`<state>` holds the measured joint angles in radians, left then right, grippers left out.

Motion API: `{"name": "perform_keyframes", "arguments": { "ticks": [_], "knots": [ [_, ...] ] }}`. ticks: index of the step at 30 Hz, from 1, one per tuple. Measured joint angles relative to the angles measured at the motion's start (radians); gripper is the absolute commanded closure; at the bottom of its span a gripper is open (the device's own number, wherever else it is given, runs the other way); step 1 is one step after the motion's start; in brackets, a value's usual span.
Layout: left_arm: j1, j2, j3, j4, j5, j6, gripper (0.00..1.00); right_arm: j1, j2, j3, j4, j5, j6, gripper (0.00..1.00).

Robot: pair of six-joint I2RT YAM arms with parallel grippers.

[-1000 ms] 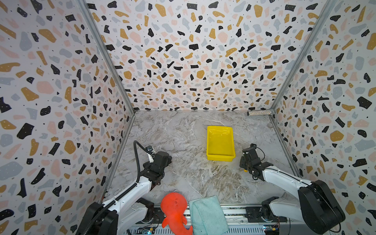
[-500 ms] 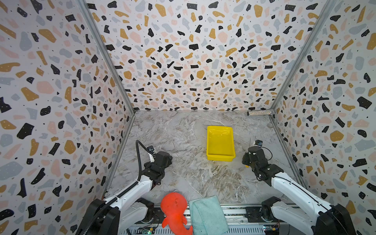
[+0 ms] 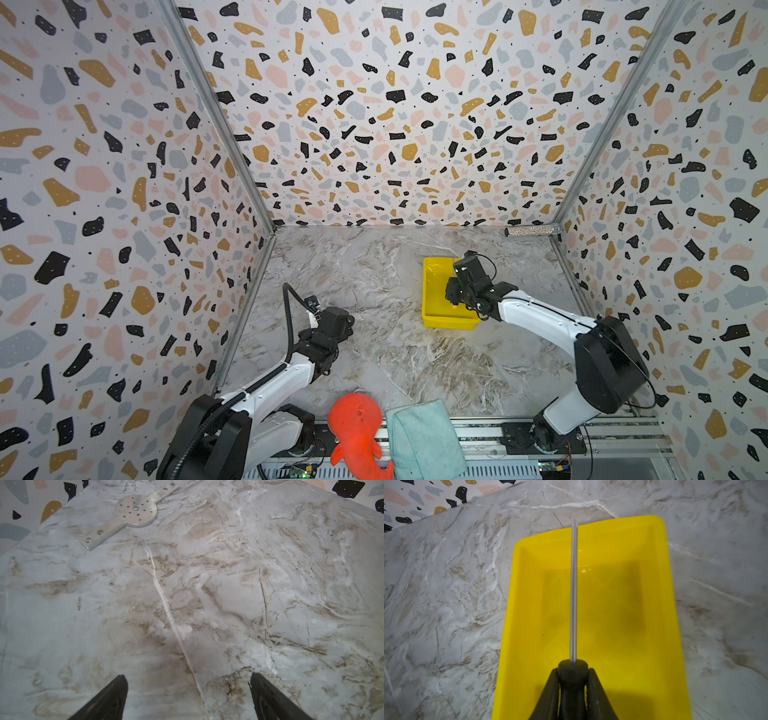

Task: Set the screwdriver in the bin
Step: 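Carry the screwdriver with the right gripper over the yellow bin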

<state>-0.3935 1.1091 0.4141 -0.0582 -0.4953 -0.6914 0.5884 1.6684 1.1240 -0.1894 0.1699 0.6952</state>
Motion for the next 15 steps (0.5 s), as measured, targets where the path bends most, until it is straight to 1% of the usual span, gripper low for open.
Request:
{"name": "perform_keyframes", "arguments": {
  "ticks": [3, 6, 10, 15],
  "knots": [
    [0.0, -0.001, 0.0, 0.0, 0.0, 0.0, 0.07, 0.0, 0.106, 0.087, -0.028, -0.049, 0.005, 0.95],
    [0.0, -0.005, 0.0, 0.0, 0.0, 0.0, 0.07, 0.0, 0.175, 0.151, -0.056, -0.089, 0.009, 0.93],
    [0.0, -0.005, 0.0, 0.0, 0.001, 0.0, 0.07, 0.0, 0.197, 0.17, -0.079, -0.121, 0.015, 0.88],
    [0.0, -0.005, 0.0, 0.0, 0.001, 0.0, 0.07, 0.0, 0.197, 0.17, -0.095, -0.134, 0.015, 0.78]
  ]
}}
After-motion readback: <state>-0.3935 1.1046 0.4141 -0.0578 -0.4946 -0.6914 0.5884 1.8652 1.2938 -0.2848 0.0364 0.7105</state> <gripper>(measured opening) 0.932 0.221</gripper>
